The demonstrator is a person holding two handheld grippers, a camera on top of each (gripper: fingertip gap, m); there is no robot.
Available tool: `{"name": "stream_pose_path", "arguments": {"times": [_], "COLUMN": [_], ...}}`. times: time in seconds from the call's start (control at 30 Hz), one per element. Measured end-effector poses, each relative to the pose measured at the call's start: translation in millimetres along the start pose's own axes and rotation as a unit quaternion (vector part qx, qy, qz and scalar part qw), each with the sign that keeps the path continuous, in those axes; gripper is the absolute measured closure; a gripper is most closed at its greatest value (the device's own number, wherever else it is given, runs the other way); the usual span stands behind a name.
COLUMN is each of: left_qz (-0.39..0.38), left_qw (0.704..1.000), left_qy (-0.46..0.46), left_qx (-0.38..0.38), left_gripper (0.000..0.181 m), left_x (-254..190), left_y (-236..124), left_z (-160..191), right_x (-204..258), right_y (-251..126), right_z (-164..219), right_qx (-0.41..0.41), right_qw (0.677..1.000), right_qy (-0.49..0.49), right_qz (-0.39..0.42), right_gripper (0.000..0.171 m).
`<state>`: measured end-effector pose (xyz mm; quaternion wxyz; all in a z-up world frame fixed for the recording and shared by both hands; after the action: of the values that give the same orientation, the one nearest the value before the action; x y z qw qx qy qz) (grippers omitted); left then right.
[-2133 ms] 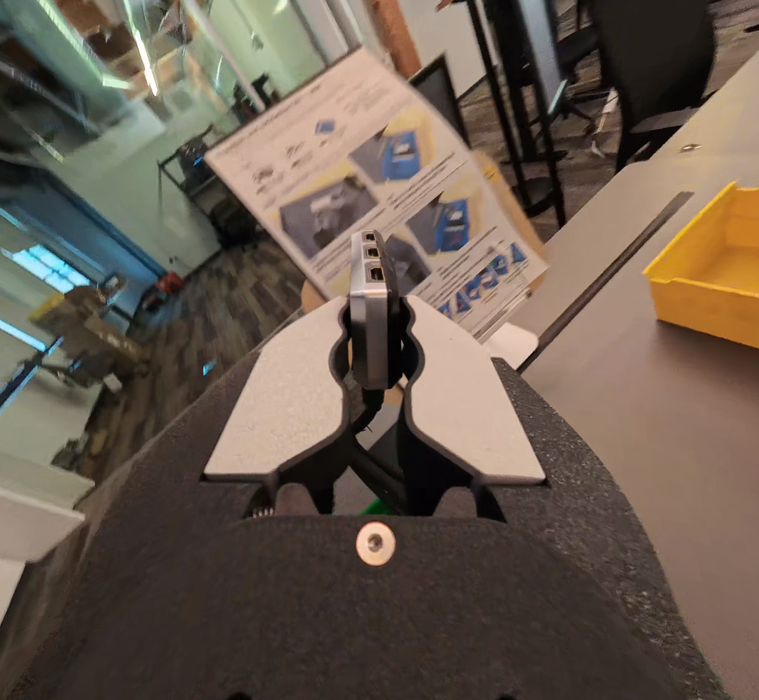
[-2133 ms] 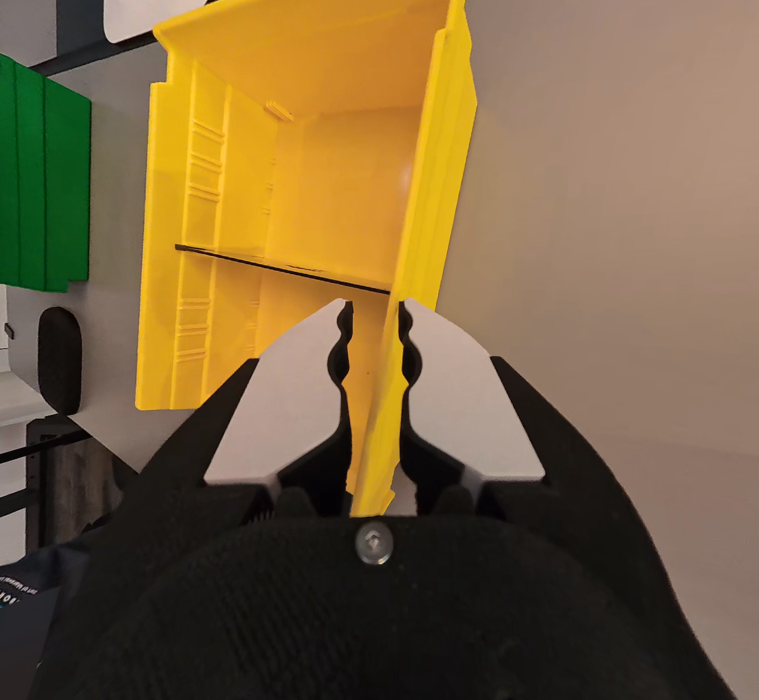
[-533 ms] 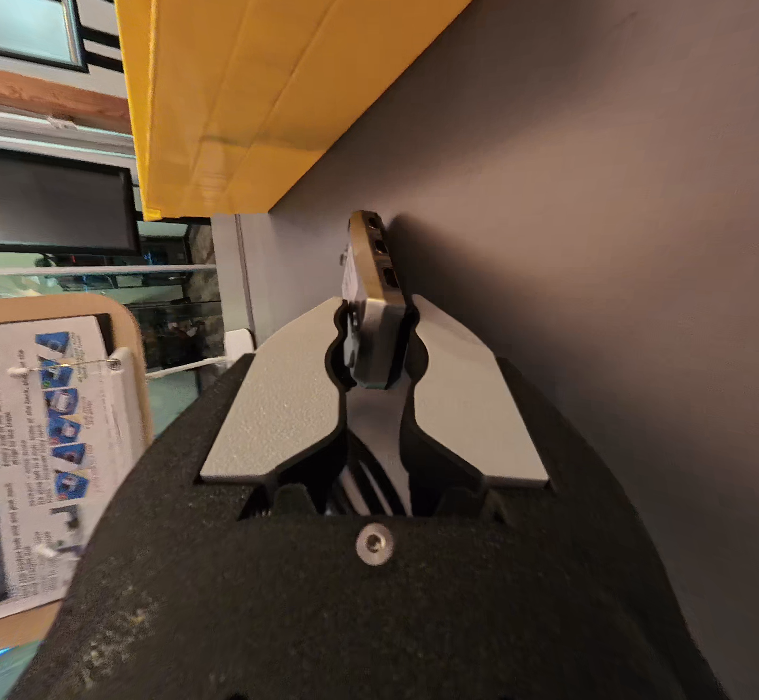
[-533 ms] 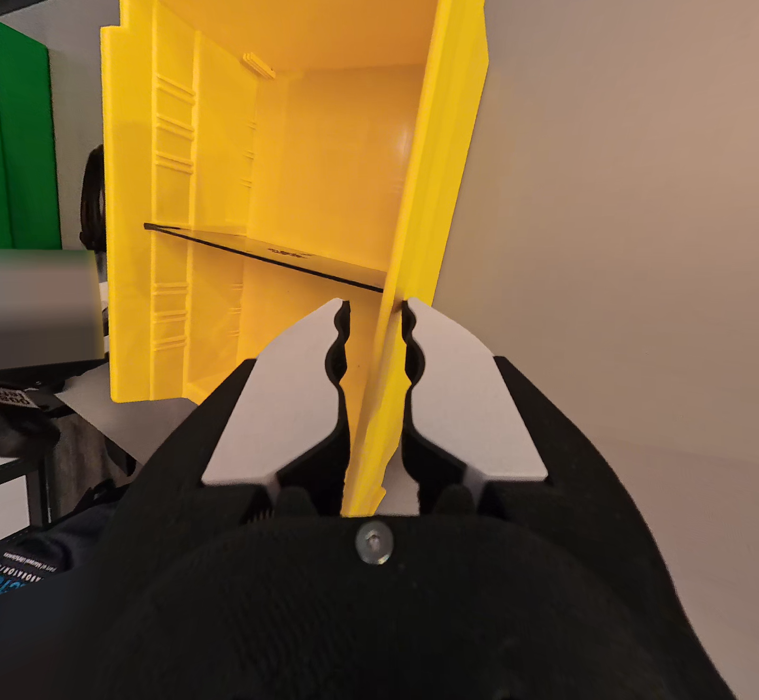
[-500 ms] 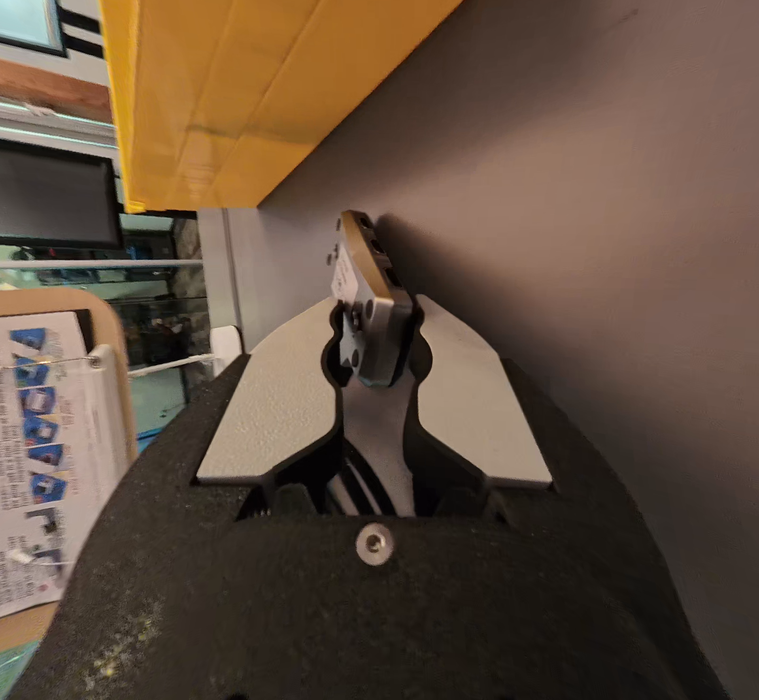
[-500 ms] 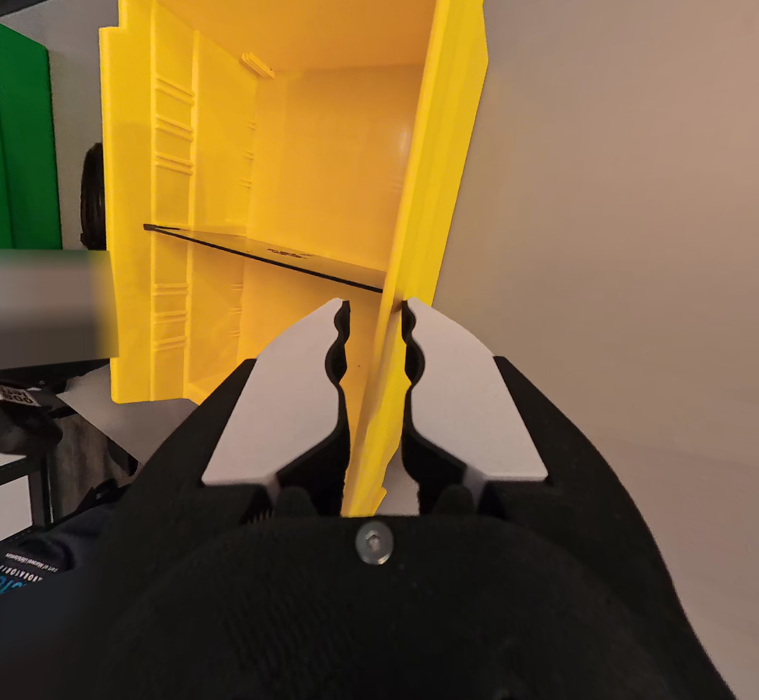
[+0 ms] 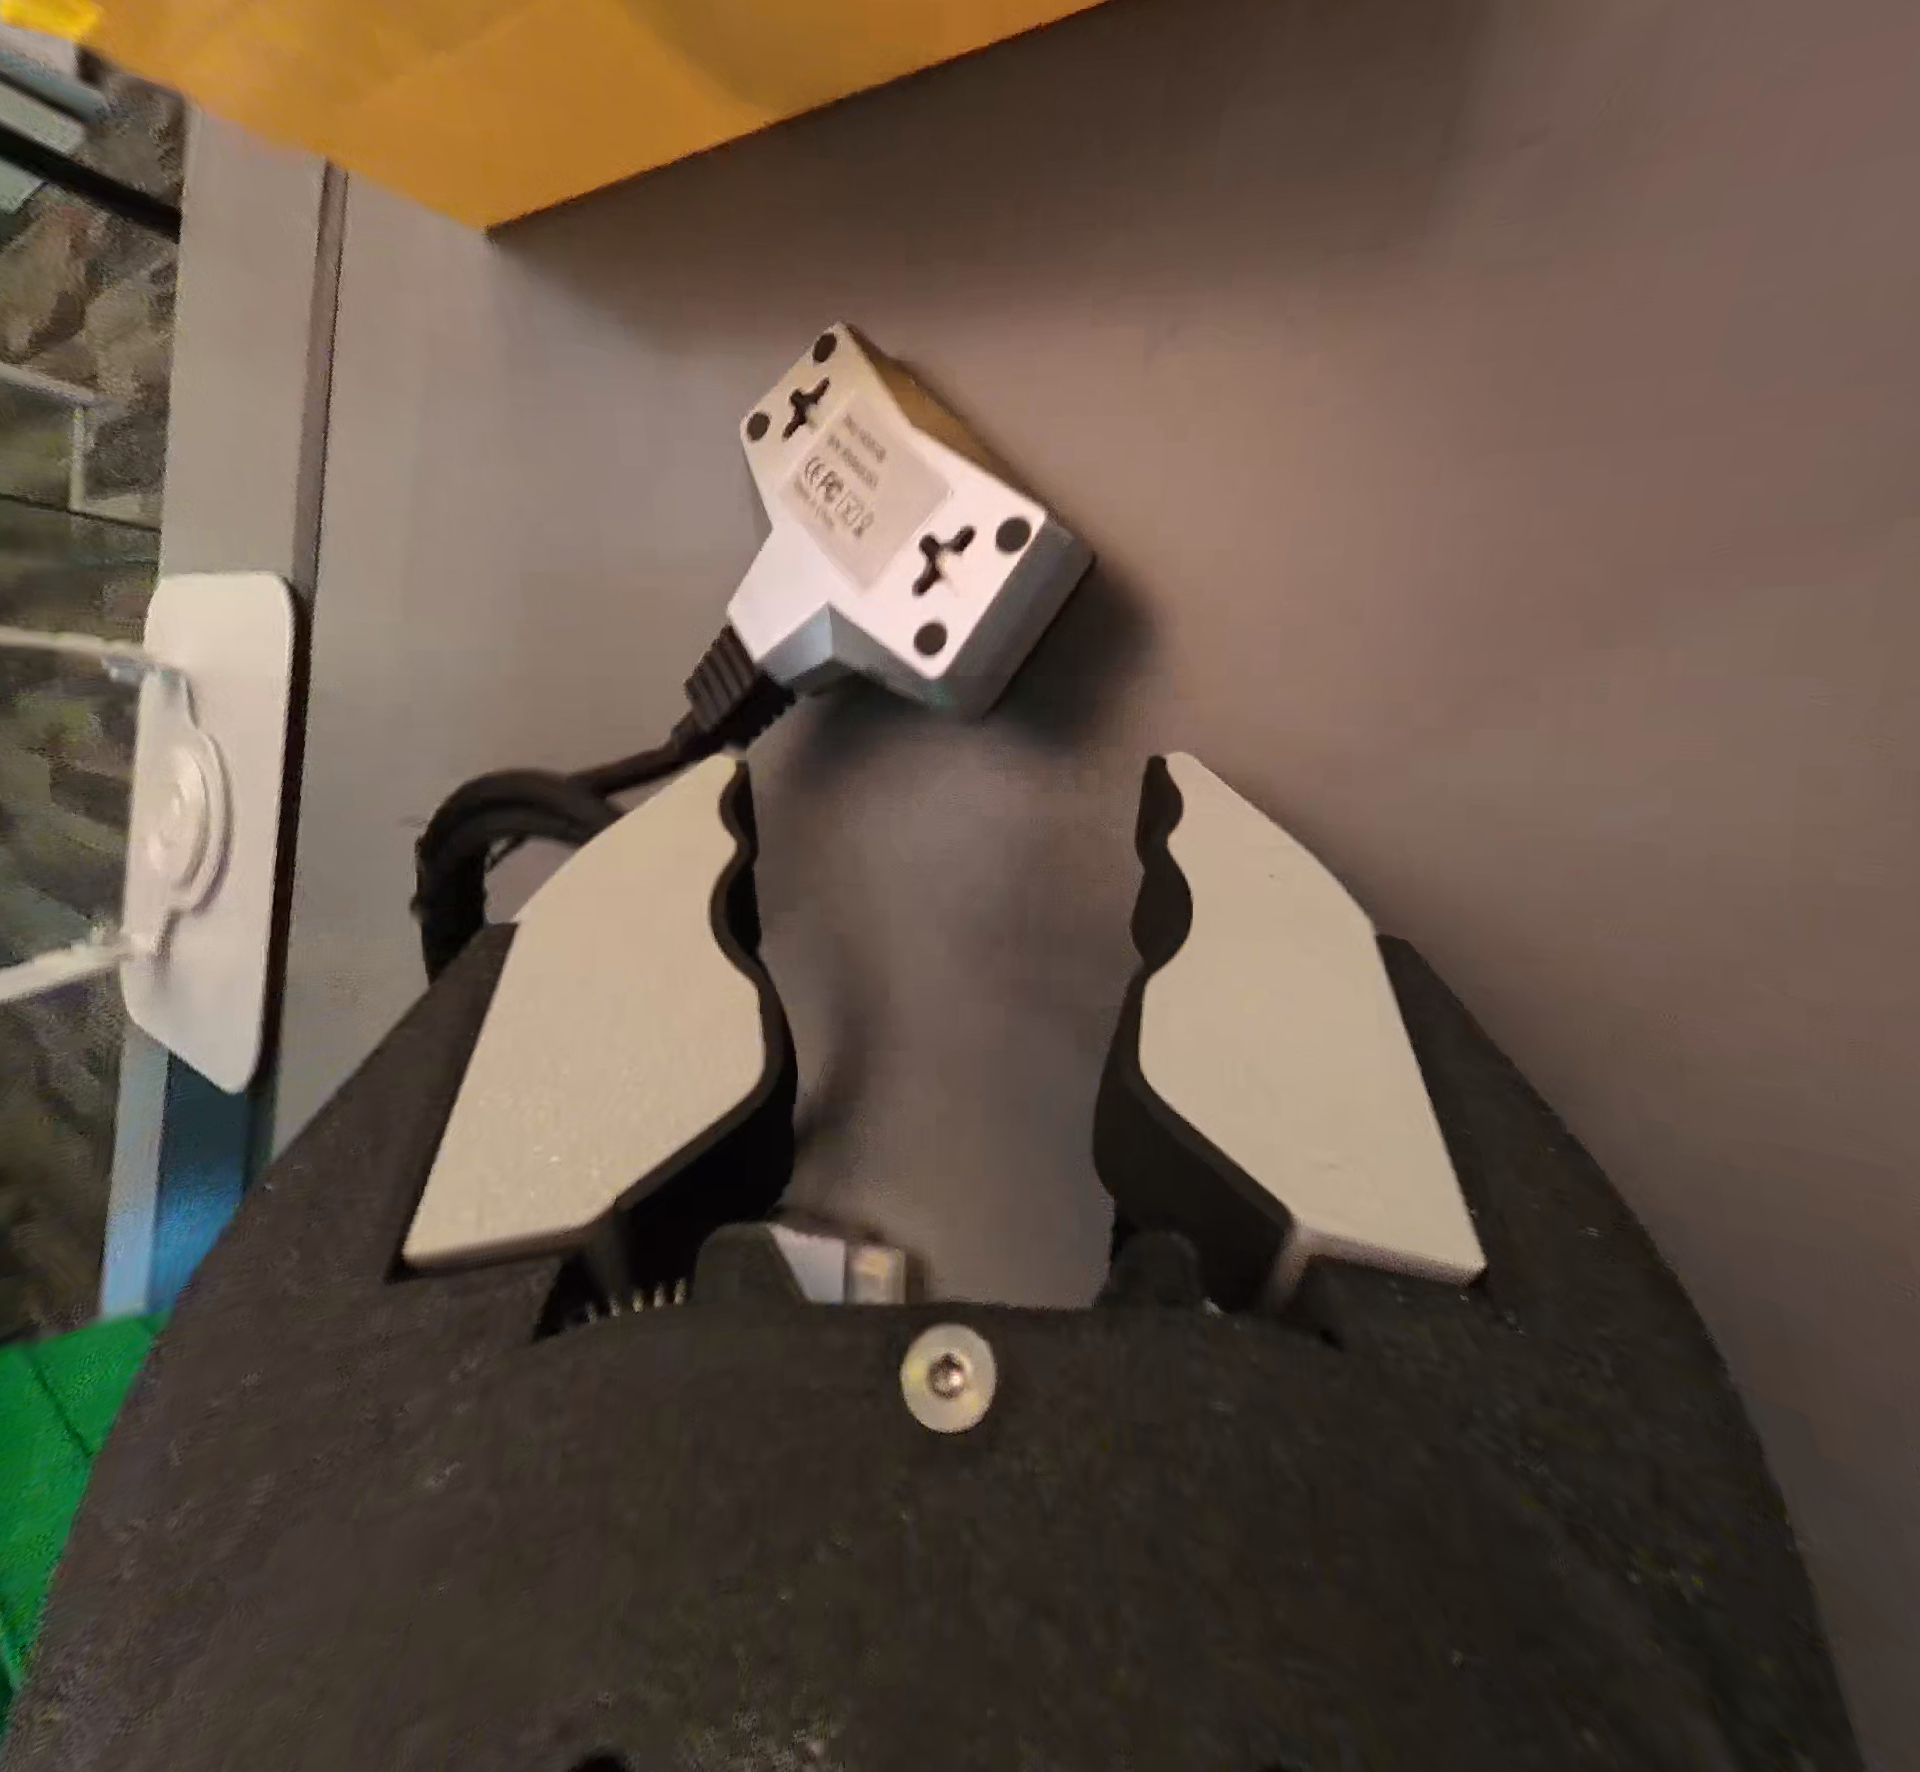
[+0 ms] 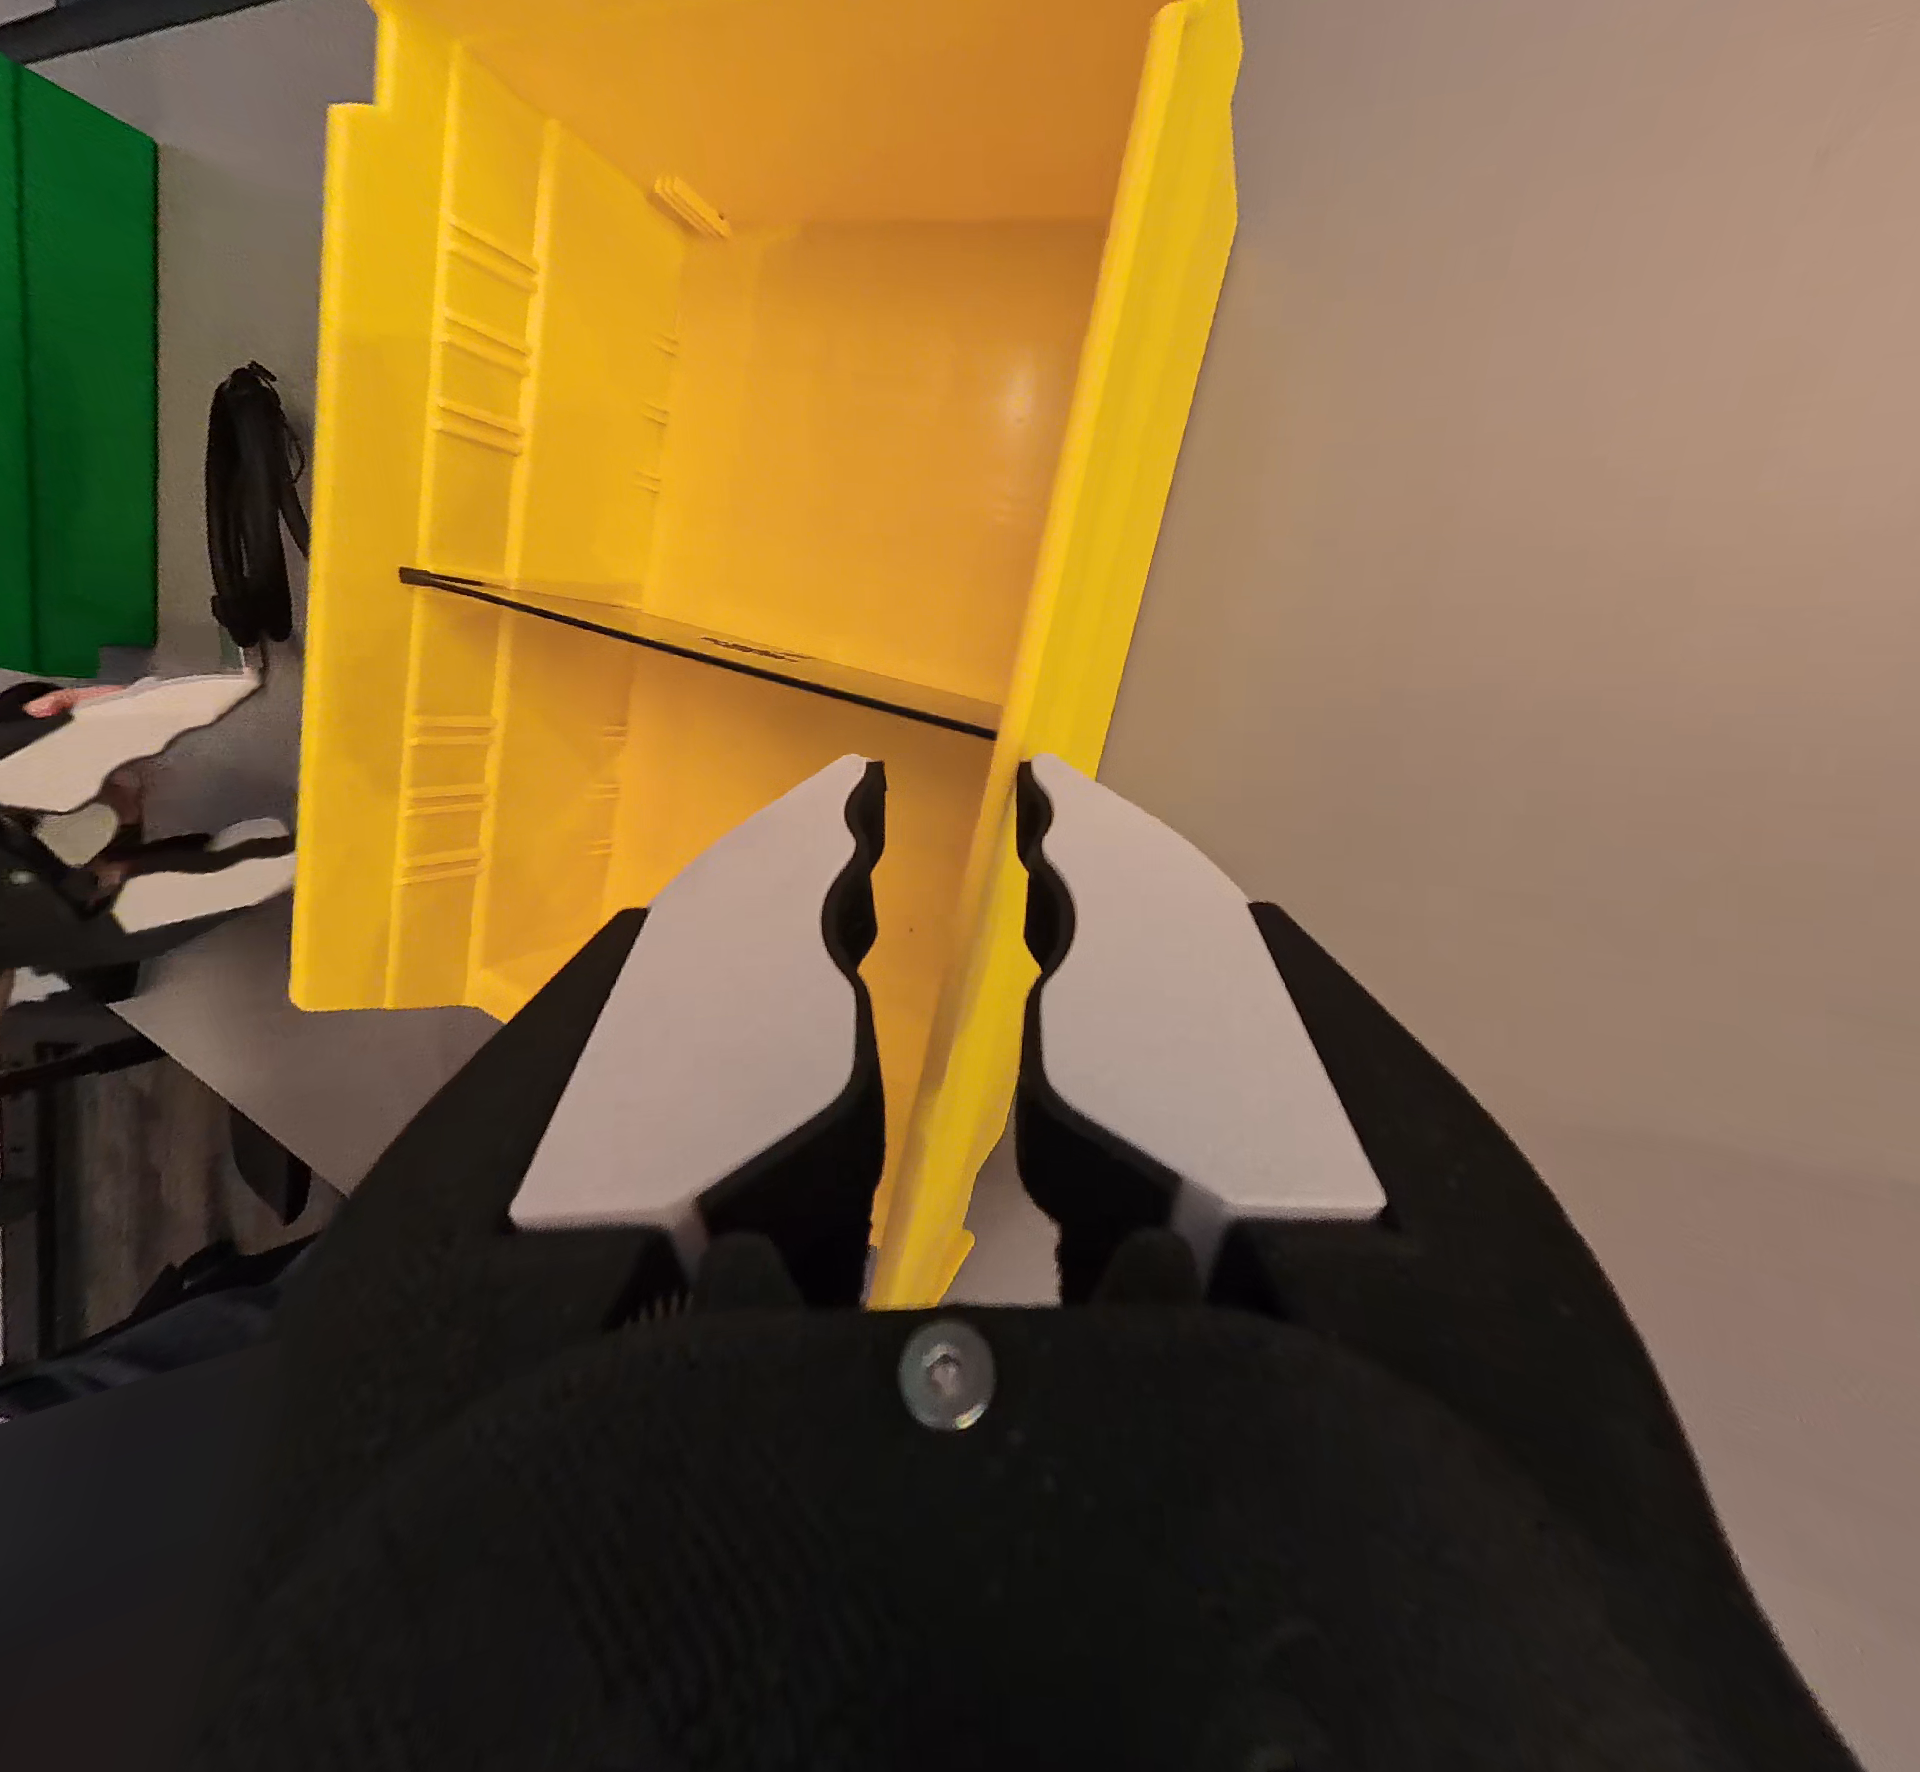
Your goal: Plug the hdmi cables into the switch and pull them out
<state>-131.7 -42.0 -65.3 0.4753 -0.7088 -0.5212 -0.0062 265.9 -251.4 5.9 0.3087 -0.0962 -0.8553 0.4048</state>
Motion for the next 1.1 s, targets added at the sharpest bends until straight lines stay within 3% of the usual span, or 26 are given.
{"name": "stream_pose_path", "arguments": {"times": [0.13,0.3,0.4,0.47,0.53,0.67,0.83,1.0,1.1], "left_qz": [-0.062,-0.183,-0.295,-0.360,-0.406,-0.388,-0.357,-0.304,-0.293], "left_qw": [0.996,0.973,0.941,0.907,0.866,0.829,0.806,0.797,0.800], "left_qy": [-0.047,-0.129,-0.168,-0.214,-0.275,-0.394,-0.459,-0.517,-0.522], "left_qx": [-0.035,-0.057,-0.008,0.046,0.100,0.087,0.114,0.070,0.036], "left_gripper": [0.120,0.120,0.122,0.124,0.114,0.113,0.112,0.128,0.158], "left_x": [2,22,46,62,74,84,95,105,109], "left_y": [-41,-118,-170,-199,-220,-224,-205,-191,-190], "left_z": [10,30,61,89,117,158,190,204,207], "right_x": [4,21,34,45,54,72,78,73,72], "right_y": [-10,-33,-50,-61,-72,-85,-82,-77,-77], "right_z": [0,-6,-10,-14,-19,-25,-26,-27,-27], "right_qx": [-0.020,-0.088,-0.139,-0.182,-0.238,-0.313,-0.304,-0.291,-0.289], "right_qw": [1.000,0.996,0.987,0.978,0.962,0.933,0.931,0.935,0.936], "right_qy": [-0.006,-0.031,-0.070,-0.097,-0.129,-0.172,-0.192,-0.189,-0.190], "right_qz": [0.008,-0.002,0.026,0.032,0.046,0.050,0.063,0.068,0.067], "right_gripper": [0.147,0.149,0.149,0.149,0.149,0.152,0.152,0.152,0.152]}}
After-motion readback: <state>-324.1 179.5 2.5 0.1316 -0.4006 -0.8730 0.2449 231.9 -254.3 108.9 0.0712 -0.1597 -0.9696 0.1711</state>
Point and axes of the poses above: each gripper's, where its closed fingertips meet, y out along the fingers, z out of its underside, x = y × z across the jaws, the point moved 10 cm from there along -y, back along the fingers, and after that the axes turned 5 degrees about -x, right-handed, at the moved point
